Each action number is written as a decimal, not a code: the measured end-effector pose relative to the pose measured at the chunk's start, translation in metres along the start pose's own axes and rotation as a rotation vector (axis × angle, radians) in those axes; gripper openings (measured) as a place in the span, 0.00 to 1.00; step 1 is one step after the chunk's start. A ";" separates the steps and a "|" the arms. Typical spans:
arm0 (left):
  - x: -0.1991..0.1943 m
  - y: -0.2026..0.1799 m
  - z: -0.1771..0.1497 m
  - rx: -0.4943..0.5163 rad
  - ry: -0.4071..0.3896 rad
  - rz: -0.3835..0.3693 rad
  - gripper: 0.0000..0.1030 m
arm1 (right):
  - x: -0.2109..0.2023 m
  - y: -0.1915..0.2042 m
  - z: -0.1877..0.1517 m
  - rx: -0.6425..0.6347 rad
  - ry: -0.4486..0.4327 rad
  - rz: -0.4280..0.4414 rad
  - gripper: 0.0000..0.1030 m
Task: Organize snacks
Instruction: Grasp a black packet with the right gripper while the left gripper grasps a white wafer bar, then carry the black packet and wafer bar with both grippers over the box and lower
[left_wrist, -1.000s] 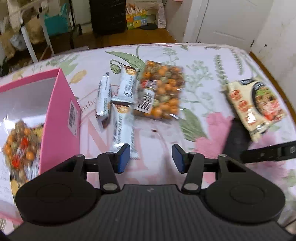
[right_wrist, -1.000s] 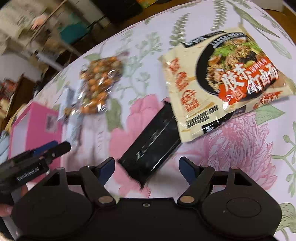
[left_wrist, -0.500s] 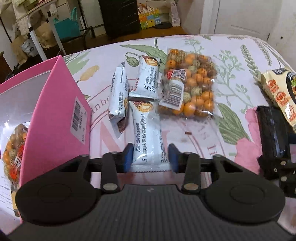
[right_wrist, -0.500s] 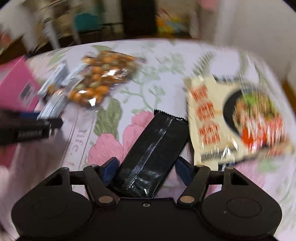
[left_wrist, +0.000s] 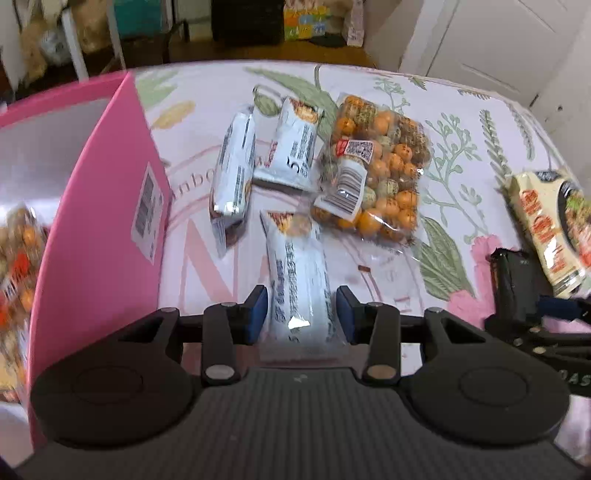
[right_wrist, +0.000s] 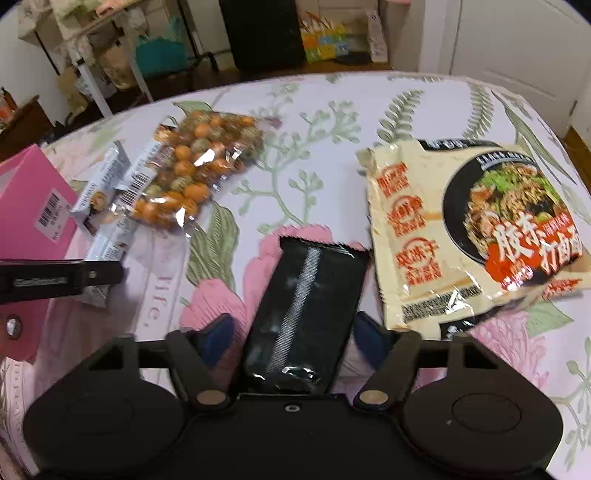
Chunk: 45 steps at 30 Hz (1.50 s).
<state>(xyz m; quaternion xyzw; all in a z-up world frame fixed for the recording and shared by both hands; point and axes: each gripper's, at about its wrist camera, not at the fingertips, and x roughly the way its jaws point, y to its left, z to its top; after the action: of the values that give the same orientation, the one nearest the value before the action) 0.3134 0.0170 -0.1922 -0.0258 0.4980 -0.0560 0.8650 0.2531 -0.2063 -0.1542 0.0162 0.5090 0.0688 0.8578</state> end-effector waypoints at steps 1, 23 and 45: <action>0.001 -0.003 -0.002 0.030 -0.005 0.016 0.36 | -0.001 0.002 -0.001 -0.021 -0.008 -0.008 0.61; -0.070 0.001 -0.027 -0.020 0.010 -0.090 0.27 | -0.037 -0.009 -0.017 0.151 0.077 0.184 0.53; -0.180 0.048 -0.099 -0.083 0.082 -0.292 0.27 | -0.114 0.070 -0.051 -0.048 0.172 0.380 0.53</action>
<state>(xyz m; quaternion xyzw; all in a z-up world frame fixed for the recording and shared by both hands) 0.1420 0.0875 -0.0924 -0.1313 0.5257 -0.1615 0.8248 0.1473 -0.1540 -0.0725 0.0856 0.5663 0.2427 0.7830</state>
